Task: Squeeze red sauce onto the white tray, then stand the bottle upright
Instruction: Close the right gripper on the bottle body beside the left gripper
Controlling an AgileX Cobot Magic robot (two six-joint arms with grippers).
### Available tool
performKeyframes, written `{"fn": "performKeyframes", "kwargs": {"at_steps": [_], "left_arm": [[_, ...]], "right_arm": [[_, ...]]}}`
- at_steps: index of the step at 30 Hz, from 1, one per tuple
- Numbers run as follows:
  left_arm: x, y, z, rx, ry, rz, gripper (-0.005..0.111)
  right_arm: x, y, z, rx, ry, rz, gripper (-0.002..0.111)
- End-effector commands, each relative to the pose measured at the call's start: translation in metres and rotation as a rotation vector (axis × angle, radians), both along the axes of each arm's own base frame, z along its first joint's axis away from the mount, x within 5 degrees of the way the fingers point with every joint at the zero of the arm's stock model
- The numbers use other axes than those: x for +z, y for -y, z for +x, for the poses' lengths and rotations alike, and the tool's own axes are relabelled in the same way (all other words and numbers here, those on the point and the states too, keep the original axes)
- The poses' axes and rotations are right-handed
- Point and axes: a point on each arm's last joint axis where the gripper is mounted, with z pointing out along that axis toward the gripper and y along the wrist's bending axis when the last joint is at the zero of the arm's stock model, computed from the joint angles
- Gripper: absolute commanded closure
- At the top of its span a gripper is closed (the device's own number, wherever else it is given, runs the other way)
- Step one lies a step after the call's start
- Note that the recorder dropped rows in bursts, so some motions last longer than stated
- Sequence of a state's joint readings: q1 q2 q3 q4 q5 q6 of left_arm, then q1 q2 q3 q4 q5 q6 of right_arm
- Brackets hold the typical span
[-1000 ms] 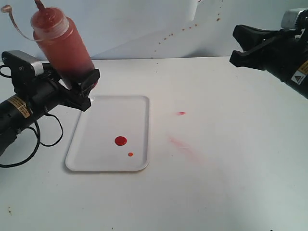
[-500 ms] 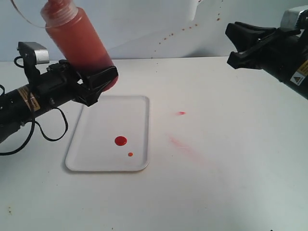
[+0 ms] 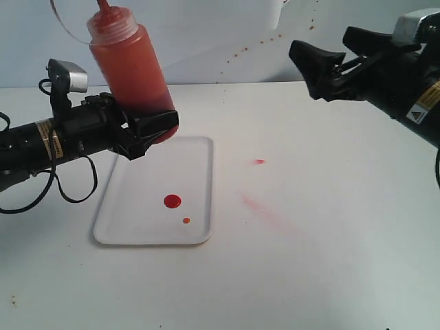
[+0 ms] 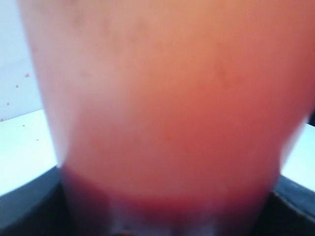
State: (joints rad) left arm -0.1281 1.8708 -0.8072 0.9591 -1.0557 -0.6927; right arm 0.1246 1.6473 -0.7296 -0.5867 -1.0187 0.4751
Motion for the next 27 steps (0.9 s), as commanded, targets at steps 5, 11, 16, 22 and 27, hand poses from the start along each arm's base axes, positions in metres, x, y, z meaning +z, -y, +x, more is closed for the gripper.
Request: {"fn": "performKeyframes", "kwargs": {"at_steps": [5,11,16,22,27], "left_arm": [[0.011,0.005,-0.002,-0.059,0.048,-0.046,0.107],[0.02,0.042,-0.012,-0.317,0.057,0.005,0.107],[0.018,0.061,-0.017,-0.345,0.05,0.051,0.107],[0.017,0.061,-0.017,-0.34,0.047,0.057,0.107],[0.016,0.061,-0.018,-0.356,0.049,0.071,0.107]], "right_arm": [[0.006,-0.07,-0.011,0.281,-0.069,-0.179,0.01],[0.008,-0.077,-0.014,0.377,-0.105,-0.213,0.01],[0.007,-0.08,-0.018,0.435,-0.057,-0.27,0.01],[0.007,-0.083,-0.025,0.525,-0.003,-0.301,0.01],[0.007,-0.084,-0.026,0.533,-0.001,-0.311,0.01]]}}
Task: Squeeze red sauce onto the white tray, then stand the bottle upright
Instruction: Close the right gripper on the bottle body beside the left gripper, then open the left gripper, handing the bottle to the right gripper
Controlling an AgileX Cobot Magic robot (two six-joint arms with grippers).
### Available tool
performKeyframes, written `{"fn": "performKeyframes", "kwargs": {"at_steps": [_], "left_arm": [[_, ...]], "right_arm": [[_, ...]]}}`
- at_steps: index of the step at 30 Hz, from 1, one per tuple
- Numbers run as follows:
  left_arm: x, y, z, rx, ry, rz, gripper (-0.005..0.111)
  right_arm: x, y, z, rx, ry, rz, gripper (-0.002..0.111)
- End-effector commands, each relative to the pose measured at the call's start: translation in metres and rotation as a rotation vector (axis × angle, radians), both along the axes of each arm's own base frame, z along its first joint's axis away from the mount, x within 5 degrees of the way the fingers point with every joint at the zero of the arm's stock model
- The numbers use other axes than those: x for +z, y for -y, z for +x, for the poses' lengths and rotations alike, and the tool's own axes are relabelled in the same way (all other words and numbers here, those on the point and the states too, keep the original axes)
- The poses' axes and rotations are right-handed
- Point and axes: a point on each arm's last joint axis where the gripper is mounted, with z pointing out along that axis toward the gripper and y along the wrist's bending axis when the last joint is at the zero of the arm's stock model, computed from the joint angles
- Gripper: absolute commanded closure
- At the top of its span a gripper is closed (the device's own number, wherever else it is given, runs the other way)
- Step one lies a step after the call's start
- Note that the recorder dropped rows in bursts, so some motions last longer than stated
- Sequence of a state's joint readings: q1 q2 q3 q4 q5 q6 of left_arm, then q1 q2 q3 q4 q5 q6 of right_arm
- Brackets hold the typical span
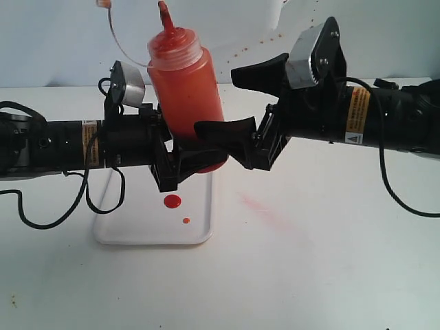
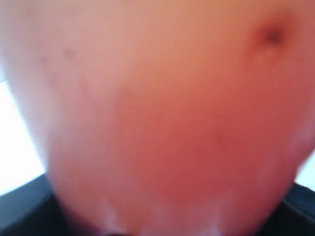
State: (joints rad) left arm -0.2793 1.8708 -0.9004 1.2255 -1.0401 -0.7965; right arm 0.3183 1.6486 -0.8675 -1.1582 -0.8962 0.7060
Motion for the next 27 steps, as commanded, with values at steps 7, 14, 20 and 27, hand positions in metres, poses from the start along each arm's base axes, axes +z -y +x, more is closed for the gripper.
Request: {"fn": "performKeyframes", "kwargs": {"at_steps": [7,14,20,27], "left_arm": [[0.011,0.006,0.0,-0.097,-0.007,0.007,0.107],[0.011,0.01,-0.004,-0.132,-0.004,0.014,0.107],[0.013,0.029,-0.015,-0.204,0.018,0.008,0.107],[0.015,0.032,-0.016,-0.217,0.025,0.007,0.107]], "right_arm": [[0.003,-0.003,-0.002,0.027,0.018,0.006,0.01],[0.003,-0.008,-0.004,0.038,0.016,0.013,0.01],[0.004,-0.008,-0.003,0.03,0.013,0.019,0.01],[0.004,-0.008,-0.003,0.028,0.011,0.018,0.019]]}}
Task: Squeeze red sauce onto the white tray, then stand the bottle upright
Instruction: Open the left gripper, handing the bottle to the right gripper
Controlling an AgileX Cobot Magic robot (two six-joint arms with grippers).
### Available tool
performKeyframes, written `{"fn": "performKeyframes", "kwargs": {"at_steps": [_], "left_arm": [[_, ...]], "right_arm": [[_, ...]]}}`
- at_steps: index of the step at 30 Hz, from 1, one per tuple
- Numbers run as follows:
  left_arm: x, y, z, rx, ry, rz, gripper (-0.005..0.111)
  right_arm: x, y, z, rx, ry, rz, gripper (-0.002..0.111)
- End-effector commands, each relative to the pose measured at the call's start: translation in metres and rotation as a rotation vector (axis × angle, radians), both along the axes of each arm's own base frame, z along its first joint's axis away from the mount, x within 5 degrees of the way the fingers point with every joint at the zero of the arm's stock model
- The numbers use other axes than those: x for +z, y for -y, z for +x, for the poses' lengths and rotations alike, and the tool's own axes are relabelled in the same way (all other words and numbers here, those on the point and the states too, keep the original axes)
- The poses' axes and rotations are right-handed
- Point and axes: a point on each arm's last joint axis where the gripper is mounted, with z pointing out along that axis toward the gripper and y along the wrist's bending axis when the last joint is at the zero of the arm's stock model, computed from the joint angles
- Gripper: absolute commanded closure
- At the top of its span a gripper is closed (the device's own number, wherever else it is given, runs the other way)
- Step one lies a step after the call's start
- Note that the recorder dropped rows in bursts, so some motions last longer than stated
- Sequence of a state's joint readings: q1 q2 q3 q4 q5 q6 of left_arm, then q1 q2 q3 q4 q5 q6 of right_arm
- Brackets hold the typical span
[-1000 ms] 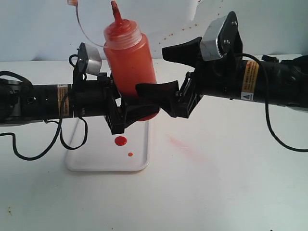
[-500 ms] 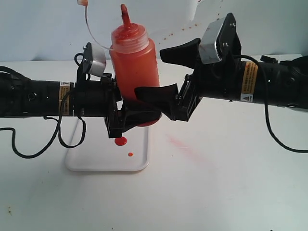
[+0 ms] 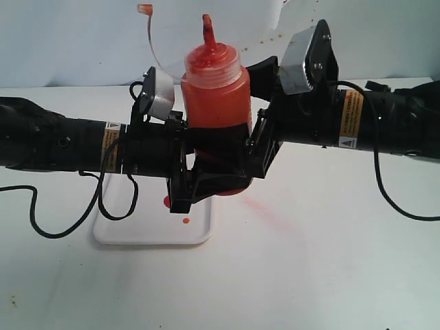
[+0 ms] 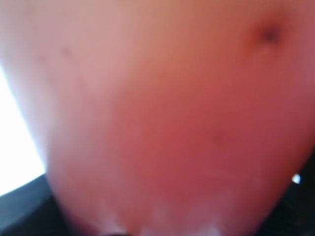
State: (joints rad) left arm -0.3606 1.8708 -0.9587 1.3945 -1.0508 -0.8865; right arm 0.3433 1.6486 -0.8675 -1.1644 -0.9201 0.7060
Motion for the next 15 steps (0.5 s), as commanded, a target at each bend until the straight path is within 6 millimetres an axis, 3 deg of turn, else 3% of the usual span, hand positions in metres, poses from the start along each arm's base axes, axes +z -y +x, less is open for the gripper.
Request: {"fn": "performKeyframes", "kwargs": {"at_steps": [1,5,10,11,15], "left_arm": [[0.0093,0.0033,-0.001,-0.024,0.015,-0.053,0.107],[0.0093,0.0033,-0.001,-0.024,0.015,-0.053,0.107],[0.0093,0.0033,-0.001,-0.024,0.015,-0.053,0.107],[0.0093,0.0033,-0.001,-0.024,0.015,-0.053,0.107],[0.0096,0.0033,-0.0008,-0.032,0.061,-0.051,0.106]], "right_arm": [[0.0023,0.0006,0.0025,-0.018,0.005,0.007,0.024],[0.001,0.0013,0.0037,-0.032,0.001,-0.008,0.054],[0.0007,0.0015,0.004,-0.03,0.033,-0.026,0.102],[0.001,0.0015,0.0042,-0.032,0.038,-0.025,0.108],[0.0008,0.0033,0.0076,-0.077,0.023,-0.022,0.108]]}}
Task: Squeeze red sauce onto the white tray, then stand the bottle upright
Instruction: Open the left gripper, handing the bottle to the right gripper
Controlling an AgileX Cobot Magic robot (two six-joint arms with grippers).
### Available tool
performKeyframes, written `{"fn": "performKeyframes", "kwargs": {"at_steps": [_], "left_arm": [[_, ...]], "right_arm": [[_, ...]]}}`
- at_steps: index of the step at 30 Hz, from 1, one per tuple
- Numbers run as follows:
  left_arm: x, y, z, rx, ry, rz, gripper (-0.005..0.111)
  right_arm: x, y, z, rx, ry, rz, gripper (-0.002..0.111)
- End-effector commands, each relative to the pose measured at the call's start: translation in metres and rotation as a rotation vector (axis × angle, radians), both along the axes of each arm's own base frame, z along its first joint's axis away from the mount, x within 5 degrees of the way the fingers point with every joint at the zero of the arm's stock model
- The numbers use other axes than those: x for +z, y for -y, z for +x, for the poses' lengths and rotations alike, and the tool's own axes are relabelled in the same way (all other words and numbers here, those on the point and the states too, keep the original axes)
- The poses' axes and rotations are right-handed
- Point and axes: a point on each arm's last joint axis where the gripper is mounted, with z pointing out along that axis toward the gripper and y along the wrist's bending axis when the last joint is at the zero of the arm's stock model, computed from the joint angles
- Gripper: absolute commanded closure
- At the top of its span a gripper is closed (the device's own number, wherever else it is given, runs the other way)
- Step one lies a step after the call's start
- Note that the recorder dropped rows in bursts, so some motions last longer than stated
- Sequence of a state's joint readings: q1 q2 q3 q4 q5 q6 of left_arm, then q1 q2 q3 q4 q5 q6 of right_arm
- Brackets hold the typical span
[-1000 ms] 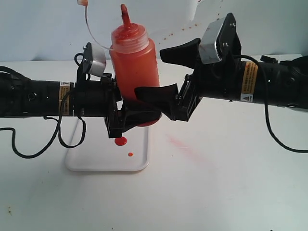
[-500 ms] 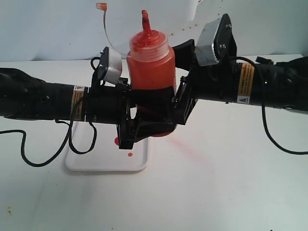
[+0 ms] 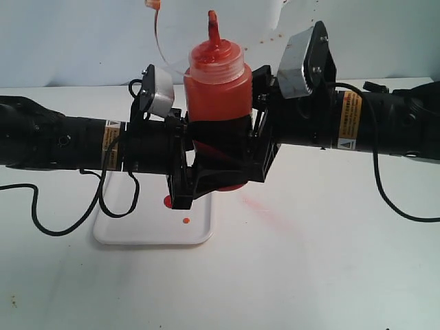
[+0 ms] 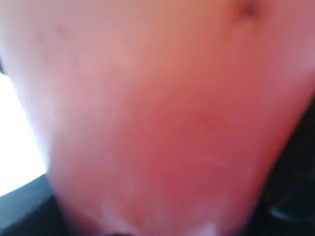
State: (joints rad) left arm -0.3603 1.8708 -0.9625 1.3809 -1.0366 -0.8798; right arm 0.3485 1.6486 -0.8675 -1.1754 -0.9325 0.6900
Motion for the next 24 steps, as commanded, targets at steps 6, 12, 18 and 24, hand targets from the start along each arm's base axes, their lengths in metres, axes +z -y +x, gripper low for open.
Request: {"fn": "performKeyframes", "kwargs": {"at_steps": [6,12,18,24], "left_arm": [[0.009,0.003,-0.002,-0.046,0.104,-0.051,0.106],[0.005,0.001,0.005,0.028,0.101,-0.002,0.106],[0.005,0.001,0.008,0.061,0.095,0.002,0.106],[0.004,0.0,0.009,0.081,0.093,0.013,0.106]], "right_arm": [[0.001,0.007,0.013,-0.138,-0.011,-0.001,0.108],[0.0,0.01,0.016,-0.19,-0.034,-0.002,0.108],[0.0,0.011,0.018,-0.207,-0.042,-0.004,0.108],[-0.001,0.011,0.018,-0.212,-0.044,-0.009,0.108]]}}
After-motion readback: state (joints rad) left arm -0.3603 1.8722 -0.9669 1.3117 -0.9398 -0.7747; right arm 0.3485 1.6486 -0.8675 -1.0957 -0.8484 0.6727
